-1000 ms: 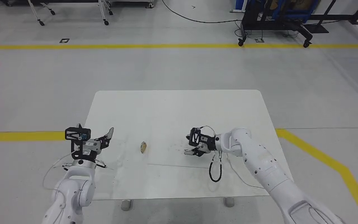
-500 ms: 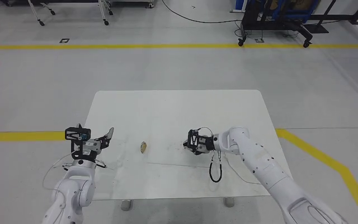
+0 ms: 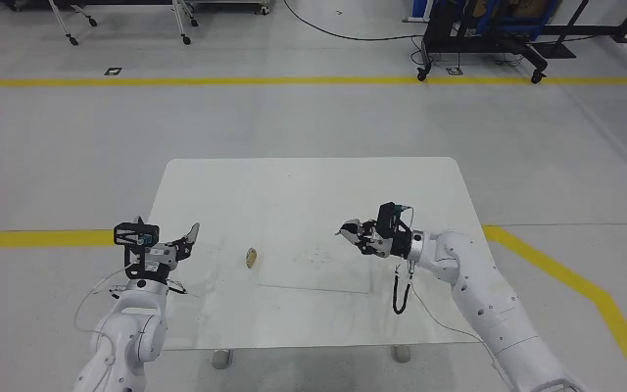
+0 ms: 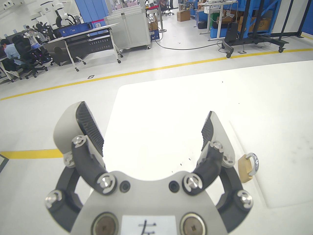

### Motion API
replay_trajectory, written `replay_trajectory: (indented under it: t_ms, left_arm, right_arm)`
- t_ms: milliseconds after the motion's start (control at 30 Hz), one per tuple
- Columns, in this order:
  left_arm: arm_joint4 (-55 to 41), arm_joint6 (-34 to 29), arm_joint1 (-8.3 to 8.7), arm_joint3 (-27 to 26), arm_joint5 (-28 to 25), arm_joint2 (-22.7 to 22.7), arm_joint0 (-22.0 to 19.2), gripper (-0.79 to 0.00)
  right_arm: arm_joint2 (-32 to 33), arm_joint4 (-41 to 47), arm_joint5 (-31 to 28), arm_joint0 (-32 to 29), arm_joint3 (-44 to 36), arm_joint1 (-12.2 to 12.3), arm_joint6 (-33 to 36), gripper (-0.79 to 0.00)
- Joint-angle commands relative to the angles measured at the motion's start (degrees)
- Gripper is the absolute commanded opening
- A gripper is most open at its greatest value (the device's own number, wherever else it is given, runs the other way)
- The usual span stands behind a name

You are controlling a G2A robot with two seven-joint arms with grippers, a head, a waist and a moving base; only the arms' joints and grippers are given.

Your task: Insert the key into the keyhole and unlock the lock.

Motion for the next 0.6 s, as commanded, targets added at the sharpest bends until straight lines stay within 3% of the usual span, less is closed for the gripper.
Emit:
replay_trajectory:
  t_ms: [0, 367, 400, 467, 567]
  left_arm:
    - [0.00, 0.00, 0.00, 0.00, 0.00, 0.00, 0.00, 0.000]
    - [-0.97, 1.63, -0.08, -0.72, 0.49, -0.57, -0.39, 0.000]
    - [-3.30, 2.98, -0.23, -1.22, 0.23, -0.64, -0.39, 0.000]
    - [-17.89, 2.17, -0.71, -2.67, -4.87, -0.54, -0.60, 0.000]
    - [-37.63, -5.01, -0.88, -3.76, -12.87, -1.61, -1.89, 0.000]
  right_arm:
    - [-0.17, 1.23, 0.11, -0.02, 0.19, 0.00, 0.40, -0.785]
    - [-0.35, 2.29, 0.11, -0.39, -0.16, -0.09, -0.49, -0.785]
    - [-1.21, 4.33, 0.11, -1.02, -0.53, -0.25, -2.02, -0.785]
    - [-2.76, 7.83, 0.11, -0.66, 1.65, -0.60, -3.18, -0.785]
    - [-7.01, 13.85, 0.11, 1.23, 4.51, -1.78, -6.05, -0.785]
